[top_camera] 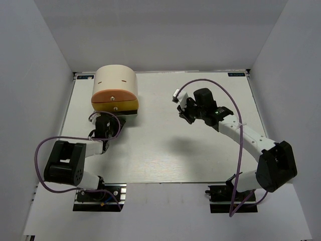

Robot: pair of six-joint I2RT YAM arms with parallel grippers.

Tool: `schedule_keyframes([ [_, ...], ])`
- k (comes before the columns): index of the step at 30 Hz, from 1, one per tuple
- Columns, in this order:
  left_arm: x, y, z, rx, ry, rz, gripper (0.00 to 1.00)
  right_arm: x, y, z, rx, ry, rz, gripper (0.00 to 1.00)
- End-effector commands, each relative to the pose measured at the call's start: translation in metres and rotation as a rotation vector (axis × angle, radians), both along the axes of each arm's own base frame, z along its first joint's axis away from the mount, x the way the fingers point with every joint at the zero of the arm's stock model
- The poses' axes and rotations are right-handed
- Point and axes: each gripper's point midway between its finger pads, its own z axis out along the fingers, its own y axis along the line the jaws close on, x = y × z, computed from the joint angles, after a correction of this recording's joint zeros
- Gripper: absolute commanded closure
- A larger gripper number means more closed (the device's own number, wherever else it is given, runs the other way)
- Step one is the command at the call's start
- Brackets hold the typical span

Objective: Sort the stationery into containers
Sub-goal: Close the drawer in the storage box, then reset both arms

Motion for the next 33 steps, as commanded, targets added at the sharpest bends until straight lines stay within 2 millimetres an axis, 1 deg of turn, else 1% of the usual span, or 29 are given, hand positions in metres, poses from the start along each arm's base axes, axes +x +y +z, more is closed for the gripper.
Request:
schedule_keyframes([
  [1, 0.024, 0.003, 0.028, -0.046, -0.095, 0.056, 0.47, -0.002, -0.005, 0.012, 0.031, -0.025, -0.001, 1.00],
  [3, 0.025, 0.004, 0.024, -0.066, -0.086, 0.078, 0.47, -0.004, -0.005, 0.009, 0.028, -0.018, 0.001, 1.00],
  [6, 0.030, 0.004, 0.030, -0.092, -0.111, 0.099, 0.47, -0.003, -0.008, 0.007, 0.024, -0.013, -0.006, 1.00],
  [7, 0.035, 0.004, 0.034, -0.108, -0.125, 0.106, 0.47, -0.003, -0.008, 0.004, 0.024, -0.006, -0.004, 1.00],
  [8, 0.035, 0.005, 0.030, -0.102, -0.116, 0.114, 0.47, -0.004, -0.008, 0.009, 0.029, -0.016, -0.002, 1.00],
  [9, 0.039, 0.004, 0.036, -0.117, -0.132, 0.120, 0.47, -0.004, -0.008, 0.007, 0.028, -0.011, -0.003, 1.00],
  [11, 0.040, 0.004, 0.033, -0.128, -0.130, 0.126, 0.46, -0.004, -0.009, 0.006, 0.026, -0.007, -0.003, 1.00],
  [14, 0.047, 0.003, 0.041, -0.168, -0.157, 0.141, 0.46, -0.004, -0.009, 0.006, 0.029, -0.008, -0.004, 1.00],
  [15, 0.046, -0.001, 0.037, -0.167, -0.146, 0.133, 0.46, -0.004, -0.010, 0.004, 0.027, 0.000, -0.007, 1.00],
  [18, 0.049, -0.002, 0.043, -0.179, -0.164, 0.136, 0.46, -0.004, -0.011, 0.004, 0.027, -0.002, -0.008, 1.00],
  [19, 0.049, -0.002, 0.040, -0.177, -0.155, 0.136, 0.46, -0.004, -0.011, 0.005, 0.029, -0.004, -0.006, 1.00],
  [24, 0.049, -0.003, 0.040, -0.182, -0.154, 0.127, 0.46, -0.006, -0.012, 0.003, 0.028, -0.001, -0.004, 1.00],
  [26, 0.041, -0.009, 0.033, -0.195, -0.128, 0.093, 0.46, -0.007, -0.013, 0.002, 0.025, 0.007, -0.001, 1.00],
  [28, 0.027, -0.014, 0.031, -0.209, -0.114, 0.063, 0.44, -0.010, -0.012, 0.001, 0.026, 0.012, 0.009, 1.00],
  [29, 0.021, -0.015, 0.030, -0.215, -0.109, 0.051, 0.44, -0.011, -0.013, -0.001, 0.023, 0.021, 0.010, 0.96],
  [30, 0.008, -0.016, 0.019, -0.207, -0.083, 0.034, 0.43, -0.013, -0.013, -0.002, 0.022, 0.024, 0.013, 0.89],
  [31, 0.000, -0.020, 0.023, -0.213, -0.082, 0.001, 0.43, -0.014, -0.012, -0.003, 0.030, 0.038, 0.013, 0.73],
  [32, -0.011, -0.021, 0.016, -0.188, -0.066, -0.027, 0.40, -0.016, -0.013, -0.006, 0.032, 0.053, 0.007, 0.67],
  [33, -0.016, -0.022, 0.017, -0.175, -0.064, -0.052, 0.39, -0.014, -0.014, -0.006, 0.032, 0.052, 0.002, 0.62],
])
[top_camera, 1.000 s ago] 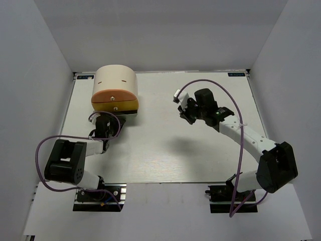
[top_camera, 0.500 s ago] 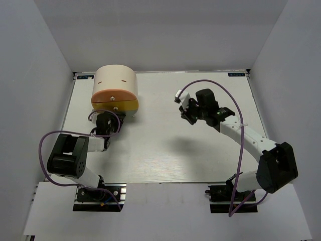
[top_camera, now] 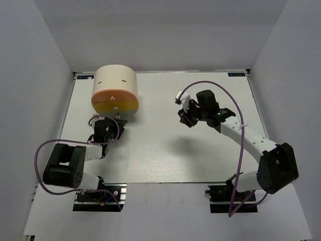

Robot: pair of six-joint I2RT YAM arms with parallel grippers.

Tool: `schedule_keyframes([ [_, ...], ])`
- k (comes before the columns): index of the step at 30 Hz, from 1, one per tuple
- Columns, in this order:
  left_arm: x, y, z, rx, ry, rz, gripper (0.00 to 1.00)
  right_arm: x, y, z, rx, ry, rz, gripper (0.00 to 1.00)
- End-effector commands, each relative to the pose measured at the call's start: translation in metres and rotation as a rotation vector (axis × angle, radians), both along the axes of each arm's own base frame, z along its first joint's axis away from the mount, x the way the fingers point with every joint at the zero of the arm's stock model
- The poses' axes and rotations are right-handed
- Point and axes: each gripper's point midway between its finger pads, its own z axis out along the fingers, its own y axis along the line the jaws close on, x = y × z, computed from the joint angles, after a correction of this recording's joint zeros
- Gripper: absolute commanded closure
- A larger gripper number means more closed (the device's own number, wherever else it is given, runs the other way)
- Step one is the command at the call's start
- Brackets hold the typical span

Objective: Sort the stationery into containers
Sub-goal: Reset both arms

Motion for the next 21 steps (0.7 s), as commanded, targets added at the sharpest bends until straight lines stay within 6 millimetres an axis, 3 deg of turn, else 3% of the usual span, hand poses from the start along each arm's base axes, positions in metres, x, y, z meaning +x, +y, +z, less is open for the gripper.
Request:
schedule_keyframes([
  [1, -0.029, -0.013, 0.002, 0.029, 0.012, -0.132, 0.37, -0.007, -0.001, 0.004, 0.038, 0.022, -0.008, 0.56],
  [2, -0.035, -0.015, 0.011, 0.045, -0.013, -0.158, 0.36, -0.007, -0.001, 0.004, 0.039, 0.027, -0.013, 0.48],
  [5, -0.059, -0.019, 0.010, 0.104, 0.021, -0.253, 0.31, -0.003, -0.003, 0.004, 0.050, 0.039, -0.050, 0.37],
  [6, -0.063, -0.019, 0.026, 0.137, -0.037, -0.282, 0.30, -0.002, -0.004, 0.004, 0.058, 0.051, -0.072, 0.36],
  [7, -0.072, -0.021, 0.027, 0.146, -0.019, -0.313, 0.28, 0.000, -0.004, 0.006, 0.070, 0.057, -0.088, 0.32],
  [12, -0.082, -0.013, 0.091, 0.261, -0.163, -0.334, 0.00, 0.011, -0.013, 0.016, 0.093, 0.077, -0.227, 0.19],
  [16, -0.089, -0.006, 0.156, 0.367, -0.314, -0.333, 0.00, 0.018, -0.022, 0.025, 0.103, 0.062, -0.297, 0.13],
  [19, -0.096, 0.000, 0.186, 0.414, -0.375, -0.315, 0.00, 0.022, -0.028, 0.035, 0.112, 0.029, -0.328, 0.12],
  [21, -0.099, 0.001, 0.193, 0.424, -0.388, -0.315, 0.00, 0.023, -0.030, 0.039, 0.119, 0.010, -0.332, 0.10],
])
